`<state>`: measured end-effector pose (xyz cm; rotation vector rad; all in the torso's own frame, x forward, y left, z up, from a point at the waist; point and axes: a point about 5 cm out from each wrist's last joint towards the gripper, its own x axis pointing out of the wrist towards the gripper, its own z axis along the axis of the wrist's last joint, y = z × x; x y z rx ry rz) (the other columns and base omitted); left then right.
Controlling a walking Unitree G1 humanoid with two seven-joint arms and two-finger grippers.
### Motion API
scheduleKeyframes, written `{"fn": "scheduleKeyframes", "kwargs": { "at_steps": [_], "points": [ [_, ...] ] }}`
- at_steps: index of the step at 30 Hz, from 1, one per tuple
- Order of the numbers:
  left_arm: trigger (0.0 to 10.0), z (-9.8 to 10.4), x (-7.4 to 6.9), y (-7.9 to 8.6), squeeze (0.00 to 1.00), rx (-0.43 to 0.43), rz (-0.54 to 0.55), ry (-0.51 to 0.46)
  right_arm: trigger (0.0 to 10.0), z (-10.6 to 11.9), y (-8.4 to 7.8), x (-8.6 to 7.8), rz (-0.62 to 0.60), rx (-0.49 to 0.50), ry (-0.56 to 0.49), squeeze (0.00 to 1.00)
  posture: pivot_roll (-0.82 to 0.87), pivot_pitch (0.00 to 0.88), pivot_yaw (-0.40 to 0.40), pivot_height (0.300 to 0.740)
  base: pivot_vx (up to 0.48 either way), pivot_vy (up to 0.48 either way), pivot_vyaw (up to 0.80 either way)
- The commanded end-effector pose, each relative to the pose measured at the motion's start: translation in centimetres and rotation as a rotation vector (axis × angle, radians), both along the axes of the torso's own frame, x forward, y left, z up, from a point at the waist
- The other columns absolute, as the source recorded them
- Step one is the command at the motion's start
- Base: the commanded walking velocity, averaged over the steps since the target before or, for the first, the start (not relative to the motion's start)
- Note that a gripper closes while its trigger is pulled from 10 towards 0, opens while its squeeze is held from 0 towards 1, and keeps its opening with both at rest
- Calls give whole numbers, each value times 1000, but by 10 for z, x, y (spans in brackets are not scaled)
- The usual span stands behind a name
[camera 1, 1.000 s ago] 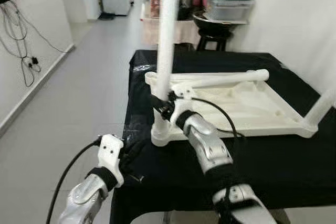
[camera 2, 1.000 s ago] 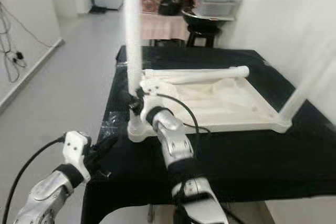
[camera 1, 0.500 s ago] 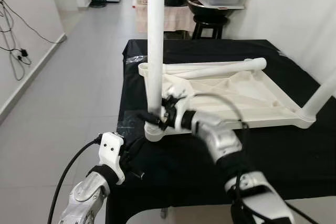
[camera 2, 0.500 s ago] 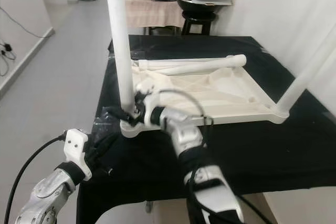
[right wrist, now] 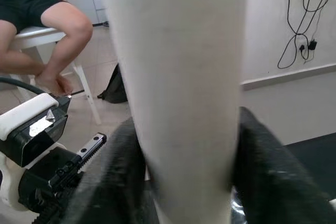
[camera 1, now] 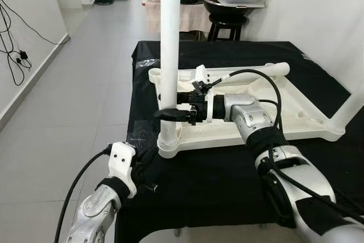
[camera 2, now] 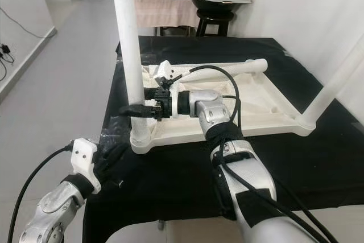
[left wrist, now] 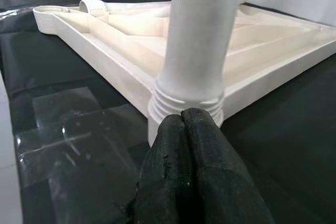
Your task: Building children table
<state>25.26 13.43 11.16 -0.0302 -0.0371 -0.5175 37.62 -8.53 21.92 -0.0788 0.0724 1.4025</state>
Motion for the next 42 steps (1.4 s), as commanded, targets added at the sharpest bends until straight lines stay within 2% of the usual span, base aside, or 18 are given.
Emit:
{"fn": "scheduleKeyframes", "kwargs": {
  "at_steps": [1, 7, 11, 14, 15, 18, 22, 26, 27, 28, 29, 31, 32, 37, 38, 39, 40, 42],
  "points": [
    [10000, -2, -7, 1, 0, 52, 3, -5, 0, -9, -1, -2, 37, -9, 47, 0, 119, 0, -87, 740, 0, 0, 0],
    [10000, -5, -15, 3, 0, 100, 11, 0, 0, -20, -14, -5, 43, 4, 62, 0, 111, 0, -81, 740, 0, 0, 0],
    [10000, -4, -15, 4, 0, 77, 35, -7, 0, -43, -32, -7, -114, -33, 53, 0, 100, 0, -79, 740, 0, 0, 0],
    [10000, -3, -15, 6, 0, 47, 48, -7, 0, -63, -34, -5, -389, -76, 81, 0, 89, 0, -79, 740, 0, 0, 0],
    [10000, -2, -16, 8, 0, 36, 49, -8, 0, -75, -29, -8, -640, -76, 98, 0, 73, 0, -71, 740, 0, 0, 0],
    [10000, -1, -15, 11, 0, 14, 51, -2, 0, -98, -16, -44, -859, -76, 162, 0, 56, 0, -51, 740, 0, 0, 0],
    [10000, 0, -14, 12, 0, 7, 41, 2, 0, -100, -6, -56, -859, -95, 124, 0, 41, 0, -34, 740, 0, 0, 0],
    [10000, -1, -12, 10, 0, -2, 19, 11, 0, -91, 3, -42, -837, -118, 64, 0, 64, 0, -55, 740, 0, 0, 0],
    [10000, -1, -11, 10, 0, -9, 21, 11, 6824, -87, 8, -39, -829, -120, 56, 0, 69, 0, -60, 740, 0, 0, 0],
    [10000, -1, -12, 10, 0, -14, 24, 11, 6824, -83, 12, -40, -843, -127, 53, 0, 69, 0, -60, 740, 0, 0, 0],
    [10000, -1, -11, 10, 0, -21, 31, 9, 10000, -76, 17, -39, -832, -85, 64, 0, 75, 0, -65, 740, 0, 0, 0],
    [10000, -1, -11, 10, 0, -21, 31, 9, 10000, -76, 17, -39, -832, -85, 64, 0, 75, 0, -65, 740, 0, 0, 0],
    [10000, -1, -11, 9, 0, -24, 37, 7, 10000, -60, 24, -38, -737, -3, 80, 1000, 79, 0, -66, 740, 0, 0, 0],
    [10000, -1, -8, 8, 0, -25, 35, 8, 10000, -36, 29, -33, -557, 108, 36, 1000, 77, 0, -65, 740, 0, 0, 0],
    [10000, -2, -7, 7, 0, -26, 30, 10, 10000, -28, 28, -31, -442, 115, -16, 314, 78, 0, -65, 740, 0, 0, 0],
    [10000, -2, -7, 7, 0, -26, 30, 10, 10000, -28, 28, -31, -442, 115, -16, 314, 78, 0, -65, 740, 0, 0, 0],
    [10000, -2, -6, 6, 0, -26, 27, 12, 10000, -24, 26, -29, -347, 103, -66, 0, 81, 0, -64, 740, 0, 0, 0],
    [10000, -3, -5, 5, 0, -22, 22, 15, 10000, -19, 20, -27, -158, 59, -104, 0, 84, 0, -70, 740, 0, 0, 0]
  ]
}}
